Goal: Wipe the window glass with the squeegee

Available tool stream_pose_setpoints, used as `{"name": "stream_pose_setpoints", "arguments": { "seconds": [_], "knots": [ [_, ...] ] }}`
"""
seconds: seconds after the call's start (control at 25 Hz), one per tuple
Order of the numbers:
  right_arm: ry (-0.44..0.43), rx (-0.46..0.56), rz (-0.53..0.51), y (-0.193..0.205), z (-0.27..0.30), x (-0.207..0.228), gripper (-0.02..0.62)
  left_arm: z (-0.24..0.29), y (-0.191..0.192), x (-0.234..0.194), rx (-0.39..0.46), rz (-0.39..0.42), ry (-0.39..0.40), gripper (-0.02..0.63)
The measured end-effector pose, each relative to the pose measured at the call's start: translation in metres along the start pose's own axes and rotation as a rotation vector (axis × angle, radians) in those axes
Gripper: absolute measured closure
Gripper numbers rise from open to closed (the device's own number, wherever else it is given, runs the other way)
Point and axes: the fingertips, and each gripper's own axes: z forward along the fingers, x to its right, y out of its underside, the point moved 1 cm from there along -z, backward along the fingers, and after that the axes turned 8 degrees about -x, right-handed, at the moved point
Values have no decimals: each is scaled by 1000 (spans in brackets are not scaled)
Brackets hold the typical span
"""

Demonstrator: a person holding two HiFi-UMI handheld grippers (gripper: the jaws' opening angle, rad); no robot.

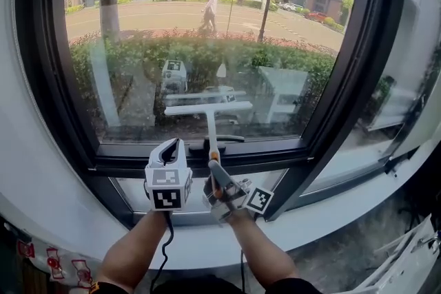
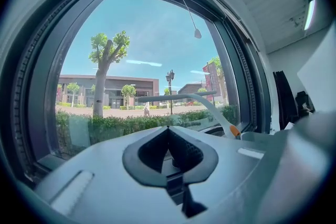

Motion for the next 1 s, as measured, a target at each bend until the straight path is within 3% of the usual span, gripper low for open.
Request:
{"name": "stream_pose_setpoints", "arguments": {
  "seconds": [0.72,1.0],
  "knots": [
    [107,-17,102,36,-53,38,551,-2,51,8,-87,-25,-31,588],
    [82,-20,106,34,-54,36,552,-4,66,8,-98,-45,-46,589]
  ]
}}
